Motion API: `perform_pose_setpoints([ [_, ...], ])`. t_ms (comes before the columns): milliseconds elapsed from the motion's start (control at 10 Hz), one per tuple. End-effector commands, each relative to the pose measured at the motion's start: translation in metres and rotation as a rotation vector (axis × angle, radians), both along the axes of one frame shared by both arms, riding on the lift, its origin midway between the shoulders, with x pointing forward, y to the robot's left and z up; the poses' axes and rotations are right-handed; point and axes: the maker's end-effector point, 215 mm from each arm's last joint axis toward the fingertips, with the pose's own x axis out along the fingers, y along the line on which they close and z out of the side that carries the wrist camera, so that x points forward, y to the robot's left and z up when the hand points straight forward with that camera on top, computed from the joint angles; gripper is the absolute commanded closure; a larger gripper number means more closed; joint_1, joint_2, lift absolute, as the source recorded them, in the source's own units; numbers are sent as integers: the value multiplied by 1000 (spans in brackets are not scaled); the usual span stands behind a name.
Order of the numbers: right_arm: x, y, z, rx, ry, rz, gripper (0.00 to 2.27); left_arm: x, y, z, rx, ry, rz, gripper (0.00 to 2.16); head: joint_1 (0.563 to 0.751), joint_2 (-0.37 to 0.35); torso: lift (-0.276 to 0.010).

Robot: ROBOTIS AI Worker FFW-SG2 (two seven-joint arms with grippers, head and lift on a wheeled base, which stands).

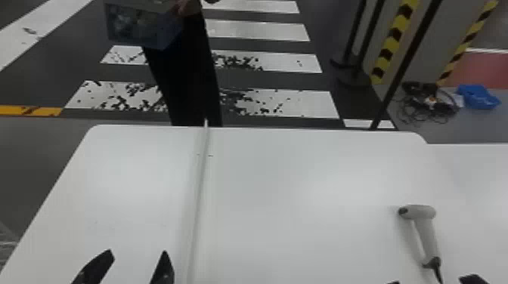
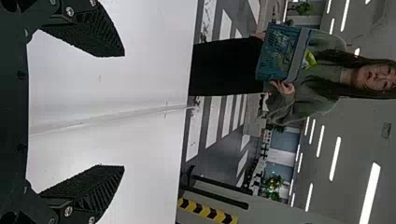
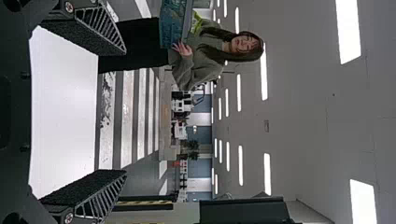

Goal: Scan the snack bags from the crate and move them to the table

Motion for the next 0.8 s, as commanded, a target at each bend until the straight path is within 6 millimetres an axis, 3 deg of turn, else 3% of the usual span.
perform_pose_setpoints([
  [0,-1,0,0,0,-1,0,87,0,0,0,0,-1,0,144,695,-64,-95],
  [700,-3,0,5,3,-19,0,87,2,-2,4,-5,-26,0,137,695,-74,-95],
])
